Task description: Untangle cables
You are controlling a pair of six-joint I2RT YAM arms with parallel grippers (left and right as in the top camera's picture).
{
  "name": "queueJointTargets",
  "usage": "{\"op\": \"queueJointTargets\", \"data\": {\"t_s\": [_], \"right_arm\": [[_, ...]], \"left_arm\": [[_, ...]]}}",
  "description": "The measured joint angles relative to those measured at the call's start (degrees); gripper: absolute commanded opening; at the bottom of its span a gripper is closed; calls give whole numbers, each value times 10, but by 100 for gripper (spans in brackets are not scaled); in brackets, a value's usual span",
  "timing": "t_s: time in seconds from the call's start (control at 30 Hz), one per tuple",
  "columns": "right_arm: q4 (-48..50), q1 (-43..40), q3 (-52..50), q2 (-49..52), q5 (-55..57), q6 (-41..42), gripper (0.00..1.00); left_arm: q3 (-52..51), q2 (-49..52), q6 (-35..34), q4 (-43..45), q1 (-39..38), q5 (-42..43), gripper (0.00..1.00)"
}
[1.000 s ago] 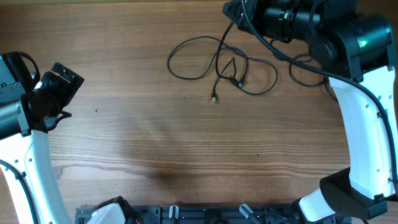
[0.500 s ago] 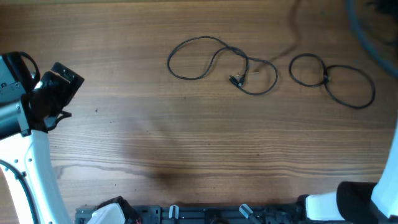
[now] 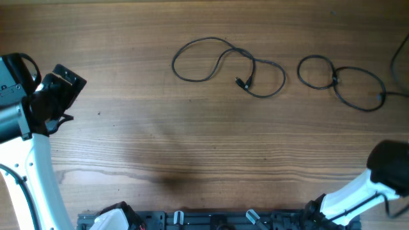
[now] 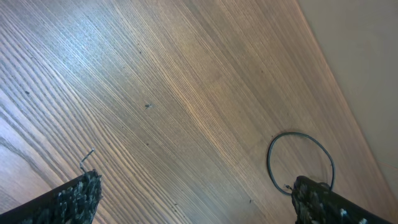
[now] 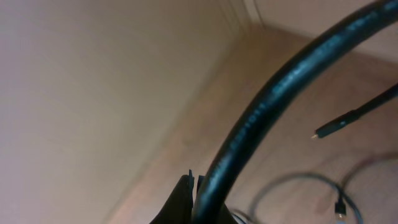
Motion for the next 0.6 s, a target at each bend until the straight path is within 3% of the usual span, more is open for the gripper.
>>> {"op": "queueJointTargets", "data": {"t_s": [0.03,0.1,0.13,0.17,0.43,0.6], "right_arm": [[-15,0,0,27,3,0,26],[-46,0,0,85,8,-2,43],[-57,0,0,108,10,-7,61],[-75,0,0,141,12,-5,68],[-90,0,-2,186,-3,-26,71],[-79,21,-2,157,-157,-143,72]], "left_arm": [[0,0,0,0,0,0,100],[0,0,0,0,0,0,100],[0,0,0,0,0,0,100],[0,0,0,0,0,0,100],[0,0,0,0,0,0,100],[0,0,0,0,0,0,100]]}}
